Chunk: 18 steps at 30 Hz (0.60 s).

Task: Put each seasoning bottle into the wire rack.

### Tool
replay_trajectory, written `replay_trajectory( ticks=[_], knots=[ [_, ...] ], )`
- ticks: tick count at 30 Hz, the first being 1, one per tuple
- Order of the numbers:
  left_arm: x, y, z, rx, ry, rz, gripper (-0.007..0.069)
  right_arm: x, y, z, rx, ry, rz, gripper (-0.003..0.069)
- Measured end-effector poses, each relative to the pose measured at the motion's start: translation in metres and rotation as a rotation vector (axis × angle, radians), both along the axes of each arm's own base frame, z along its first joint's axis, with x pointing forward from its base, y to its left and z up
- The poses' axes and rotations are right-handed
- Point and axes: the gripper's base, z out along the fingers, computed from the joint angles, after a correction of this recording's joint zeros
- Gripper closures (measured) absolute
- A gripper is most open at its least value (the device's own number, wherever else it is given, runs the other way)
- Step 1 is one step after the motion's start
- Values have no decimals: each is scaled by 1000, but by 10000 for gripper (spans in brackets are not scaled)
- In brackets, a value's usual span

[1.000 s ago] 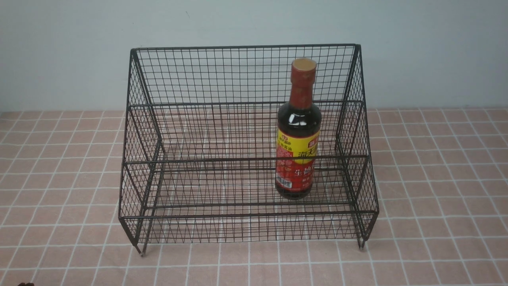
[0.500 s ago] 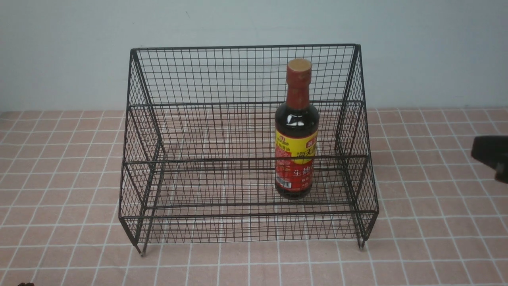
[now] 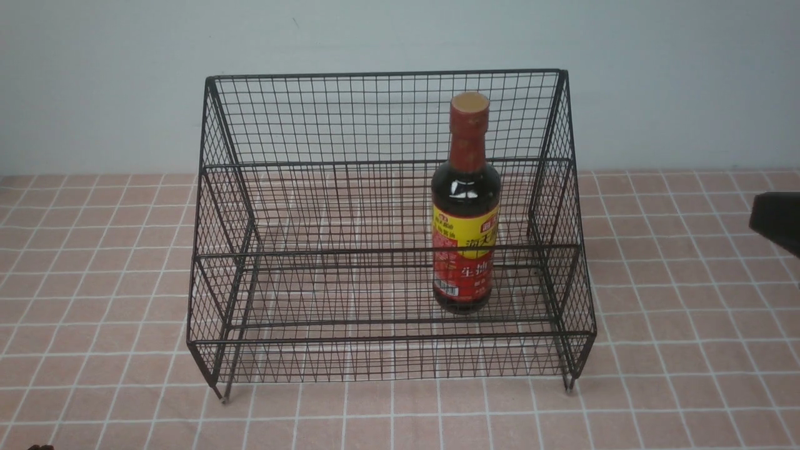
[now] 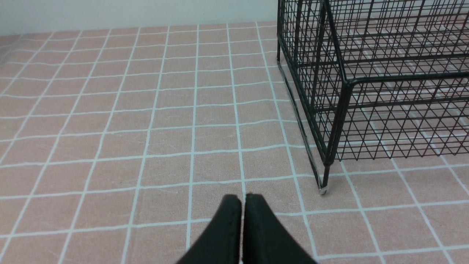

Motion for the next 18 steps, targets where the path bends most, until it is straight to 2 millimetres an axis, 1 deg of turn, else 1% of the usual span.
replay_trajectory(
  ticks=[2,5,7,8,9,11,13,14,15,17,18],
  knots=[
    [0,0,0,0,0,0,631,1,-2,0,-35,-18,-6,671],
    [0,0,0,0,0,0,631,0,-7,-1,-102,-90,-28,671],
    [0,0,0,0,0,0,631,-4,-14,-2,-126,-143,-61,671],
    [0,0,0,0,0,0,631,-9,-21,-4,-138,-194,-101,671],
    [0,0,0,0,0,0,631,-11,-23,-6,-139,-199,-110,671],
    [0,0,0,0,0,0,631,-24,-33,-18,-139,-245,-169,671],
    [0,0,0,0,0,0,631,-30,-37,-25,-145,-258,-198,671],
    [0,0,0,0,0,0,631,-39,-41,-38,-147,-271,-231,671],
    [0,0,0,0,0,0,631,-44,-44,-45,-149,-276,-253,671],
    [0,0,0,0,0,0,631,-57,-49,-74,-156,-269,-300,671],
    [0,0,0,0,0,0,631,-61,-50,-84,-160,-263,-309,671]
  ],
)
